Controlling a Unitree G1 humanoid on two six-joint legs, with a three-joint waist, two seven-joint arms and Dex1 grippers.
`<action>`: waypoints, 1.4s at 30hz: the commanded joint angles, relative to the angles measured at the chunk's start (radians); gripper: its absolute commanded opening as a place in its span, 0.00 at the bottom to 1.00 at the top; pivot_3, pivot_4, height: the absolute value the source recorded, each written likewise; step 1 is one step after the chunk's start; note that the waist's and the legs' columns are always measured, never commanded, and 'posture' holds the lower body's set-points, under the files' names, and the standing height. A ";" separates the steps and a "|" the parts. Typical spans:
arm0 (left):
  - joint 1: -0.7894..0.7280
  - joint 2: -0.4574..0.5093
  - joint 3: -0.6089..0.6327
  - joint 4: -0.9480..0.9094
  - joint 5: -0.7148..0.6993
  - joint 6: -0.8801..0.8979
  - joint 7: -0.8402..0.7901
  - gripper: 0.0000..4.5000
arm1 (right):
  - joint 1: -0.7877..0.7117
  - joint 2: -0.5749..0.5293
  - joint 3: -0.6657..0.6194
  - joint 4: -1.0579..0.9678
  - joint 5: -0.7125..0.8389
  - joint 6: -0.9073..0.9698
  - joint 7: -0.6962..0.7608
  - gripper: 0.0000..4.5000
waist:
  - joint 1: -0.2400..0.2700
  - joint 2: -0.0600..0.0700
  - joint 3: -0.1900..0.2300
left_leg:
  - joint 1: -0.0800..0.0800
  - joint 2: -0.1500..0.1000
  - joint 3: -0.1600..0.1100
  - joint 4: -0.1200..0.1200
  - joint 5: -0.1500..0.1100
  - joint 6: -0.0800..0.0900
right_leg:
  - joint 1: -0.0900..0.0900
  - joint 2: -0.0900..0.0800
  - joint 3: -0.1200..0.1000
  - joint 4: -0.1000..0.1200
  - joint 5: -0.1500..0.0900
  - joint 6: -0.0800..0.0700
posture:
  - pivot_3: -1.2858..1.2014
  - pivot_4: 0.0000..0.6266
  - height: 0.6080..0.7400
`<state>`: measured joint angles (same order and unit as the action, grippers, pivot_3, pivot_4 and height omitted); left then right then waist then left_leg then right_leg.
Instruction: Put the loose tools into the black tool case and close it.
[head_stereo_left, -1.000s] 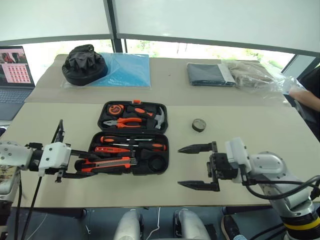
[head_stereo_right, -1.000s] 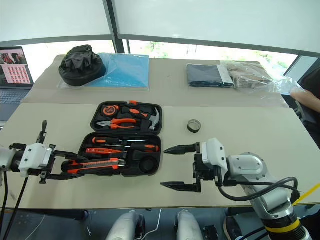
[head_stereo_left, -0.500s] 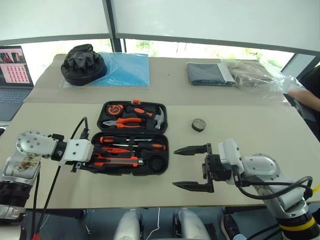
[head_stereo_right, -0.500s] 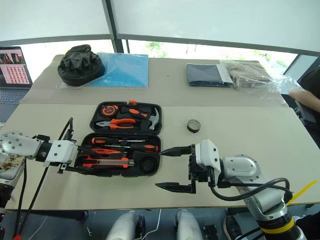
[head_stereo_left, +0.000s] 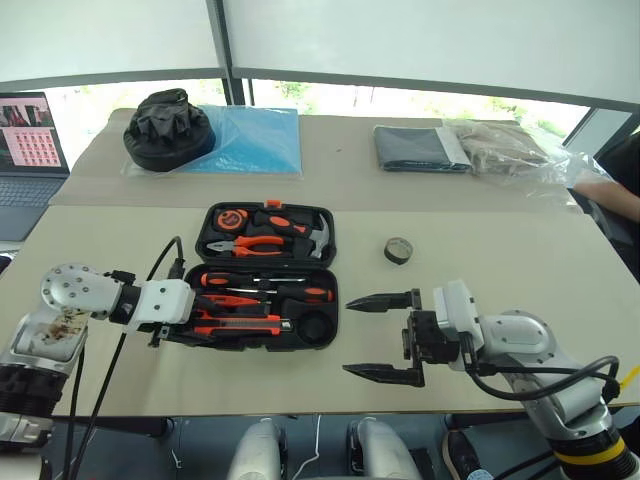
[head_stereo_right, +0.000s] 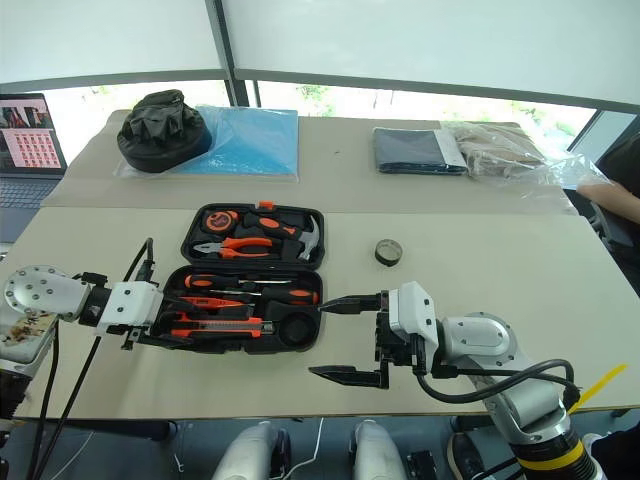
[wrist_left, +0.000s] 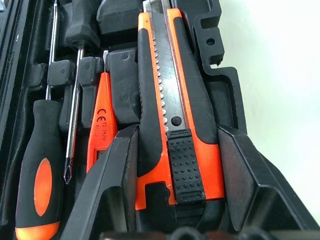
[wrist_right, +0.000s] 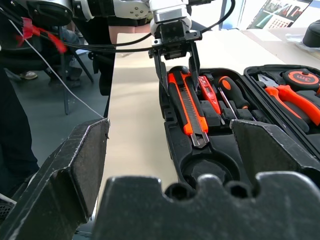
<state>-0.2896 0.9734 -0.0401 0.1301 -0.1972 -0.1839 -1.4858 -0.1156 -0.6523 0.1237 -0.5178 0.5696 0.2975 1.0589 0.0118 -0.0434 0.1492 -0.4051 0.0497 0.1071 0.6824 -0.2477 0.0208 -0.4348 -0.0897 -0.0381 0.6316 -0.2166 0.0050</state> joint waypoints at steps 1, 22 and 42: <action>0.004 -0.011 -0.007 -0.016 -0.025 -0.018 -0.013 0.83 | -0.010 0.006 -0.010 -0.011 -0.002 -0.016 -0.003 1.00 | -0.002 0.000 0.000 | 0.000 0.000 0.000 0.000 0.000 0.000 | 0.000 0.000 0.000 0.000 0.000 0.000 | 0.52 0.24 1.00; 0.023 -0.103 0.054 0.006 -0.111 -0.003 0.034 0.04 | -0.082 0.081 0.009 0.068 -0.057 -0.054 -0.010 1.00 | 0.000 0.000 0.000 | -0.001 0.000 0.000 0.001 0.000 0.000 | 0.000 0.001 0.000 0.001 0.000 0.000 | 0.52 0.24 1.00; 0.077 -0.155 -0.069 0.082 0.024 0.051 0.136 0.00 | -0.170 0.119 0.063 0.117 -0.107 -0.045 -0.016 1.00 | 0.005 0.008 -0.004 | 0.010 0.000 -0.002 0.001 0.000 0.000 | 0.012 -0.001 -0.001 0.000 -0.002 0.005 | 0.52 0.24 1.00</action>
<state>-0.2458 0.8282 -0.0470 0.1758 -0.2396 -0.1610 -1.3579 -0.2658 -0.5383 0.1913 -0.3887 0.4548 0.2633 1.0395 0.0166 -0.0356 0.1447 -0.3942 0.0501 0.1055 0.6839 -0.2478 0.0211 -0.4222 -0.0911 -0.0385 0.6314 -0.2200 0.0115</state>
